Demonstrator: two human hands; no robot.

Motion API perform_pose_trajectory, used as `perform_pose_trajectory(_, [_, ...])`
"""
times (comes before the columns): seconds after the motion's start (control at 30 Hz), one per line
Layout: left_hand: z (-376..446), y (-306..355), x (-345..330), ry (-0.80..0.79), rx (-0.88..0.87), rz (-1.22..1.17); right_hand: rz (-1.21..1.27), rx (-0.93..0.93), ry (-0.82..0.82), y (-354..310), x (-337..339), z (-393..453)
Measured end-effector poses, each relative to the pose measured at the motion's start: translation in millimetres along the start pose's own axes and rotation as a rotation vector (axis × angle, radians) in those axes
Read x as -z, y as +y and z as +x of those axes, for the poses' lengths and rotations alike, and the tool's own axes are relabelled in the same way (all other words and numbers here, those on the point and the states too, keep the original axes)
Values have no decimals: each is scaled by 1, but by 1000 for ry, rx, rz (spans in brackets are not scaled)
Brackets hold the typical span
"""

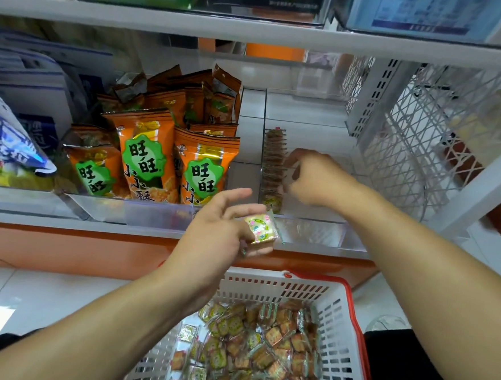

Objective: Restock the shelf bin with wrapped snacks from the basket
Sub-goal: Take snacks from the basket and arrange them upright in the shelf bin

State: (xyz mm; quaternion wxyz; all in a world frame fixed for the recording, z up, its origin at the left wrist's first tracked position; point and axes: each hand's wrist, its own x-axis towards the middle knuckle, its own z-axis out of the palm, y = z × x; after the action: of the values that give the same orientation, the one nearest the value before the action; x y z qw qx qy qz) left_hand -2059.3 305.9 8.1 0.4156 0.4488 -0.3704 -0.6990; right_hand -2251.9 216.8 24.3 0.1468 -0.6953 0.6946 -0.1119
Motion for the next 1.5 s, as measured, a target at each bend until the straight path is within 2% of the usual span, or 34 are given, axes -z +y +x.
perform_pose_trajectory(0.03, [-2,1,0,-2,-24,7,145,-19,-43,-1,10,-5])
perform_pose_trajectory(0.1, [-5,3,-1,-12,-70,-4,478,-15,-306,-3,26,-22])
perform_pose_trajectory(0.17, [-8,3,-3,-28,-109,-25,597,58,-557,-4,32,-39])
perform_pose_trajectory(0.23, [-10,3,-5,-30,-138,23,648,125,-658,-3,29,-54])
perform_pose_trajectory(0.37, [-13,1,-8,38,-217,167,805,125,-553,6,30,-60])
perform_pose_trajectory(0.47, [-12,-1,-7,92,-314,348,951,7,-279,17,37,-47])
perform_pose_trajectory(0.5, [-12,-2,-7,107,-342,417,867,-22,-153,21,38,-41])
perform_pose_trajectory(0.57, [-10,-5,-6,127,-360,499,473,-27,18,29,31,-29])
perform_pose_trajectory(0.63, [-6,-8,-6,120,-347,560,232,18,-61,31,19,-22])
perform_pose_trajectory(0.7, [-2,-11,-6,90,-325,606,143,76,-198,26,2,-16])
perform_pose_trajectory(0.73, [-1,-11,-6,70,-315,619,100,101,-214,23,-6,-12])
perform_pose_trajectory(0.87, [2,-13,-7,34,-293,662,17,136,-155,14,-25,0])
perform_pose_trajectory(1.03, [3,-12,-3,6,-285,665,-169,101,-189,5,-30,9])
perform_pose_trajectory(1.23, [-2,-9,0,-33,-246,663,-265,57,-231,-3,-33,14])
perform_pose_trajectory(1.33, [-7,-8,0,-4,-258,726,-276,32,-258,-5,-23,5])
perform_pose_trajectory(1.4, [-11,-7,1,54,-288,777,-285,5,-174,-10,-8,-9])
perform_pose_trajectory(1.5, [-14,-7,4,58,-320,948,-151,56,101,-16,17,-33])
